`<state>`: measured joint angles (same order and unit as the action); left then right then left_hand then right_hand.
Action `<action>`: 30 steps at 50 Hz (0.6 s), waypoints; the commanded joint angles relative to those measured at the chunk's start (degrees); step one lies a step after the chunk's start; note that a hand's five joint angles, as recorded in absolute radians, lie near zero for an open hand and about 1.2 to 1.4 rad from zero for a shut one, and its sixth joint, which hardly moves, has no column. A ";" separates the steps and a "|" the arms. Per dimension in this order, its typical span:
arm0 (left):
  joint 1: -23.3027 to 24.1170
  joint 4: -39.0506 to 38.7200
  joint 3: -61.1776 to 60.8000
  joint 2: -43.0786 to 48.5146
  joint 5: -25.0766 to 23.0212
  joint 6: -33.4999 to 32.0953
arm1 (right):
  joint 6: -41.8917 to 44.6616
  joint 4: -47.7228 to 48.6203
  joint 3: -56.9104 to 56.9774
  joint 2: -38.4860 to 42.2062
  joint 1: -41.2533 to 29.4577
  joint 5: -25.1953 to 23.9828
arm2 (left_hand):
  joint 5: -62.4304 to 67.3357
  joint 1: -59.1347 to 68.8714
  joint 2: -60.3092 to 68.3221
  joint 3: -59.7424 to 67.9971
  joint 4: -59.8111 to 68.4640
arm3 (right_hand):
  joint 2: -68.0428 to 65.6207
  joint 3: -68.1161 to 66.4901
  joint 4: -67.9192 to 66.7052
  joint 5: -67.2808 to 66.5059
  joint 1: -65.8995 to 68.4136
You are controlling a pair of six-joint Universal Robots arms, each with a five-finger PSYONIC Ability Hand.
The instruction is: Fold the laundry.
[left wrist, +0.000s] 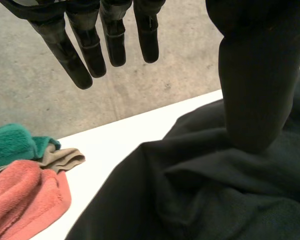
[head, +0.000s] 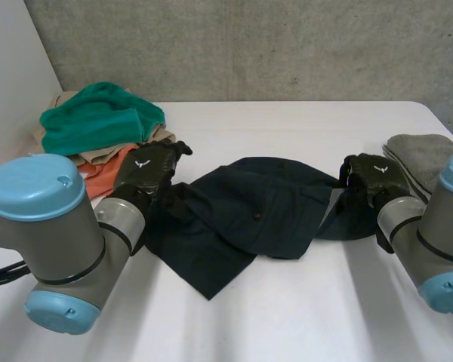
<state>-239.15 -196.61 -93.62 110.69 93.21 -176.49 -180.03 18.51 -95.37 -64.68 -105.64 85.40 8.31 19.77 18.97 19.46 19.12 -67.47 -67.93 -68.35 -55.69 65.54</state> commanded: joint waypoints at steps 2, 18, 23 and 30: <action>-1.06 -0.18 0.37 -0.57 0.31 0.18 | -0.15 -4.26 9.66 2.44 3.69 0.03 | -2.21 -3.67 -2.86 -3.35 -3.02 | -12.53 -12.07 -11.65 -14.31 14.46; -5.54 3.34 4.15 1.27 -1.89 -5.96 | 23.14 -30.38 22.00 0.27 2.82 1.00 | -3.22 -4.68 -3.88 -4.37 -4.03 | 57.47 57.93 58.35 55.69 -55.54; -6.51 5.44 5.99 2.94 -2.85 -10.62 | 27.80 -31.16 14.79 -10.89 1.15 -1.63 | -3.05 -4.52 -3.71 -4.20 -3.86 | 53.78 54.24 54.66 52.00 -51.86; -8.79 10.72 9.07 5.41 -4.96 -15.37 | 31.14 -34.68 1.43 -17.50 -3.42 -4.63 | -1.54 -3.00 -2.20 -2.69 -2.35 | 38.31 38.77 39.19 36.53 -36.38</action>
<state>-246.59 -189.44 -86.63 114.35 89.91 -188.87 -150.95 -14.18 -84.76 -77.61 -105.91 82.48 4.35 15.36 14.83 15.25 14.91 -19.08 -19.19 -18.90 -9.18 18.99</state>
